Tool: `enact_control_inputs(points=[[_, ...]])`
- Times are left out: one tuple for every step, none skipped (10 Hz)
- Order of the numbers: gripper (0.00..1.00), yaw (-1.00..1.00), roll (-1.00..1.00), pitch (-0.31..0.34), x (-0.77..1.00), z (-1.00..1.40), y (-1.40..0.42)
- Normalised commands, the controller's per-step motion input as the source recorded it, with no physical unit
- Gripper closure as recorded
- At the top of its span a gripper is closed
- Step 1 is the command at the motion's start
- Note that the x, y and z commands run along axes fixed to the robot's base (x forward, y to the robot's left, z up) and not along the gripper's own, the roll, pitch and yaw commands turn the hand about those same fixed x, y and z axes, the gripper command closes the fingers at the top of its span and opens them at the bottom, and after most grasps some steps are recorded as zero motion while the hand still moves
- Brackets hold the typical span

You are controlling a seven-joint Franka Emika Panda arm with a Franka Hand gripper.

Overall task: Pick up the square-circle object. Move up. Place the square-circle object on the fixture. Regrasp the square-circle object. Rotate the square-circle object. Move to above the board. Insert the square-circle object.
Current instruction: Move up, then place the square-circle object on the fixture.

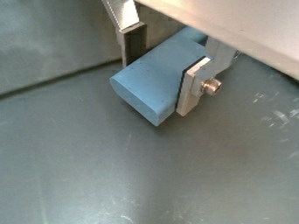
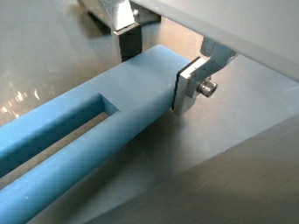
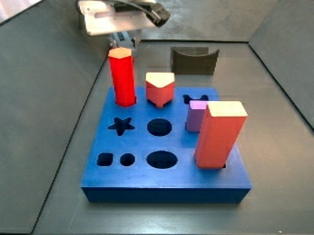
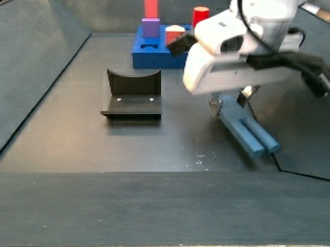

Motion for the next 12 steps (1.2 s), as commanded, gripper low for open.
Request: enact_control_inputs(points=[[1.00, 0.01, -0.03, 0.029, -0.01, 0.50, -0.02], [1.00, 0.02, -0.04, 0.032, -0.01, 0.37, -0.02], [1.00, 0.02, -0.05, 0.033, -0.01, 0.18, -0.01], [1.00, 0.00, 0.00, 0.000, 0.00, 1.00, 0.00], [1.00, 0.00, -0.01, -0.003, 0.00, 1.00, 0.00], [1.00, 0.01, -0.02, 0.009, -0.01, 1.00, -0.01], [1.00, 0.01, -0.03, 0.012, -0.01, 1.00, -0.01], [1.00, 0.02, -0.04, 0.017, -0.02, 1.00, -0.01], [1.00, 0.02, -0.06, 0.020, -0.02, 1.00, -0.01], [1.00, 0.02, -0.07, 0.018, -0.02, 1.00, -0.02], [1.00, 0.02, -0.08, 0.017, -0.02, 1.00, -0.02], [1.00, 0.02, -0.09, 0.019, -0.02, 0.91, -0.02]])
